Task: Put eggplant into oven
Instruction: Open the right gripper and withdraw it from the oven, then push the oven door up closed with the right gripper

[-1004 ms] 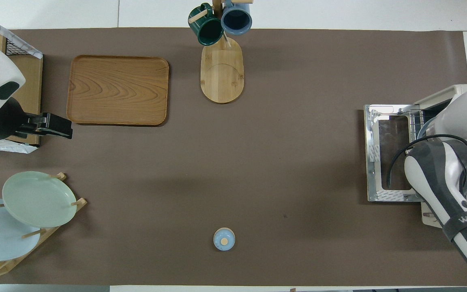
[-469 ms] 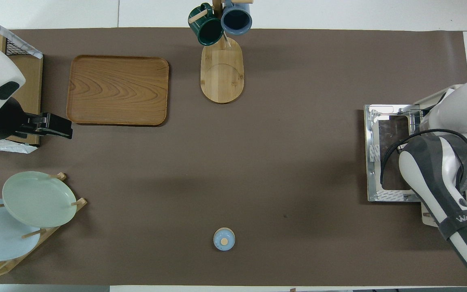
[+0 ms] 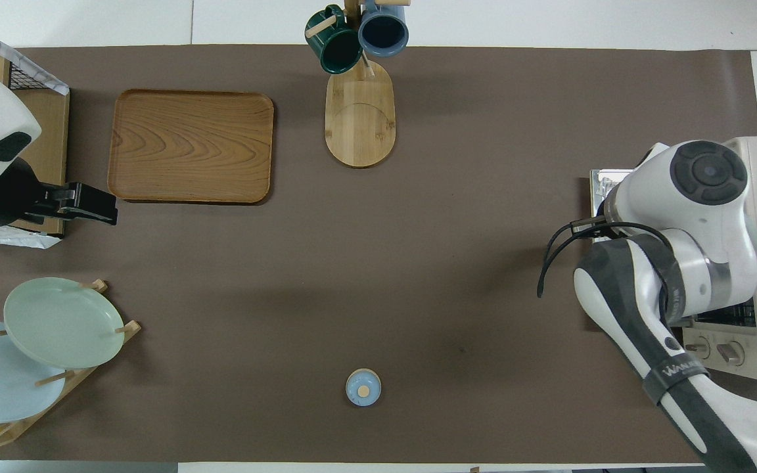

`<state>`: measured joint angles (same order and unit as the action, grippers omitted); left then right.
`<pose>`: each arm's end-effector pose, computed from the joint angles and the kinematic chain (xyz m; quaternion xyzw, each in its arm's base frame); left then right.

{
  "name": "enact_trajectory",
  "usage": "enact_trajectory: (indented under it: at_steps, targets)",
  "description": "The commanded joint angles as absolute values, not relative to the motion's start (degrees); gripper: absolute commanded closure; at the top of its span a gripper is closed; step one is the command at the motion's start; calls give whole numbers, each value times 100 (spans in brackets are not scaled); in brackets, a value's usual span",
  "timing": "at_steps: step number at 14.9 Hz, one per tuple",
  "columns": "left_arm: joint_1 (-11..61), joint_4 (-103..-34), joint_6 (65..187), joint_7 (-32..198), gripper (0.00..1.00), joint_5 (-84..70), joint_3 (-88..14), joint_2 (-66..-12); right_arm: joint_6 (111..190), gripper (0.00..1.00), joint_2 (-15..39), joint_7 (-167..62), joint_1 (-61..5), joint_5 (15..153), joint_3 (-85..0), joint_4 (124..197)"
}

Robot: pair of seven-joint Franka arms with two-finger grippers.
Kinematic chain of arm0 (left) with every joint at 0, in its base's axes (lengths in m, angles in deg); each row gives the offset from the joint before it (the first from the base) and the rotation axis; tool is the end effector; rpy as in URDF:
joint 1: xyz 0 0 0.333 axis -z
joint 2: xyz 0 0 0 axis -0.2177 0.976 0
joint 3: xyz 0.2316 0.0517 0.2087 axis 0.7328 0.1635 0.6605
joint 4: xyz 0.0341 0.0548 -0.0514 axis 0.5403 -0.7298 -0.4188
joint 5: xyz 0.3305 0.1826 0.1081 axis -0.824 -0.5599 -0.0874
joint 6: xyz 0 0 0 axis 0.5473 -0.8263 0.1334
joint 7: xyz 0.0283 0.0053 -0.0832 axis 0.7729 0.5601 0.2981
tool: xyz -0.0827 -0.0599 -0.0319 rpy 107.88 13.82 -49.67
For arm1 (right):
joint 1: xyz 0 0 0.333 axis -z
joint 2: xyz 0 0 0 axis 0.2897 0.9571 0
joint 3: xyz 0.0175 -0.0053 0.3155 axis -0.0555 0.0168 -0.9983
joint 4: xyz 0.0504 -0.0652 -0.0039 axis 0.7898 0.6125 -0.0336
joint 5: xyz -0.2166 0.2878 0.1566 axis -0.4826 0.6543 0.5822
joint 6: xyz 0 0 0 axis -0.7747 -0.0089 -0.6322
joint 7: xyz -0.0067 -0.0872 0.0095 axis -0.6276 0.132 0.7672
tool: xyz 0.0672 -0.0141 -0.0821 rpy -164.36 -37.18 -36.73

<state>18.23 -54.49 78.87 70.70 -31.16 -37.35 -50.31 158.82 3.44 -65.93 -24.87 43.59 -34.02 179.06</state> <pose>0.5379 -0.0891 0.5959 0.9984 -0.0506 -0.0244 0.0088 0.5494 0.0579 0.3497 0.9951 0.0644 -0.0206 0.0721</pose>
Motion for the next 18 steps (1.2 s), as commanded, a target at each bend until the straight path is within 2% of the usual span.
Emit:
enact_trajectory:
  at_steps: [1, 14, 18]
  targets:
    - [1794, -5457, 7887, 7038, 0, -3177, -3742, -5068, 16414, 100, 721, -6814, -2492, 4427, -3400, 18030]
    - [1794, -5457, 7887, 7038, 0, -3177, -3742, -5077, 16117, 100, 836, -6779, -2501, 3320, -3392, 18048]
    - [1794, -5457, 7887, 7038, 0, -3177, -3742, -5077, 15433, 100, 810, -6709, -2650, 2977, -3409, 17680]
